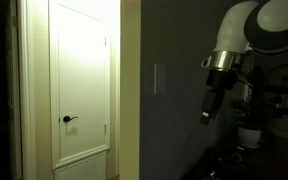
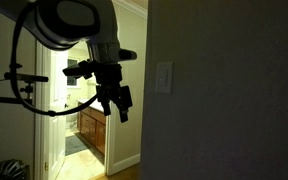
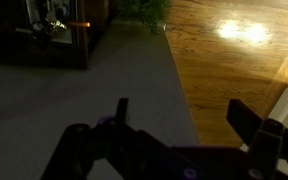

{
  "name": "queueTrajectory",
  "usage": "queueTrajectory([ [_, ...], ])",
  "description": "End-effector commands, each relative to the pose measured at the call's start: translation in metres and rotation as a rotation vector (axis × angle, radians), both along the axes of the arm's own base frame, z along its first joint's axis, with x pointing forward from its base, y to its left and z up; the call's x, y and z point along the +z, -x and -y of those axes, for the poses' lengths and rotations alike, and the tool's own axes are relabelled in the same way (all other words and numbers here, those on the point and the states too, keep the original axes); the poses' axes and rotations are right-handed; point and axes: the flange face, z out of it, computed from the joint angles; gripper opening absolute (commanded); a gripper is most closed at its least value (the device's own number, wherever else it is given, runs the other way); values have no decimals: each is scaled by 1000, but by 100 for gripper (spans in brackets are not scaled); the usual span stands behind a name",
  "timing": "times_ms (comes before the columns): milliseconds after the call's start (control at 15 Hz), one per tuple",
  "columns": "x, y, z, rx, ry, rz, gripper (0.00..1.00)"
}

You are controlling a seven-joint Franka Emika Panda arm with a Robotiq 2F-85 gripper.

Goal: Turn on the light switch

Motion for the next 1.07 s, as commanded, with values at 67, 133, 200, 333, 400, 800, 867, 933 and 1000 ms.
queueTrajectory([
  [67,28,-31,3,24,-1,67,100],
  [133,35,-38,4,23,-4,82,89],
  [200,40,-43,4,24,-6,95,81],
  [333,50,-58,5,19,-4,136,60],
  [400,55,-66,6,8,-5,163,53],
  [800,77,-95,15,-19,-3,292,12],
  [867,80,-97,16,-21,0,308,7],
  [933,85,-98,17,-20,2,328,4],
  [1000,88,-98,16,-20,2,340,4],
])
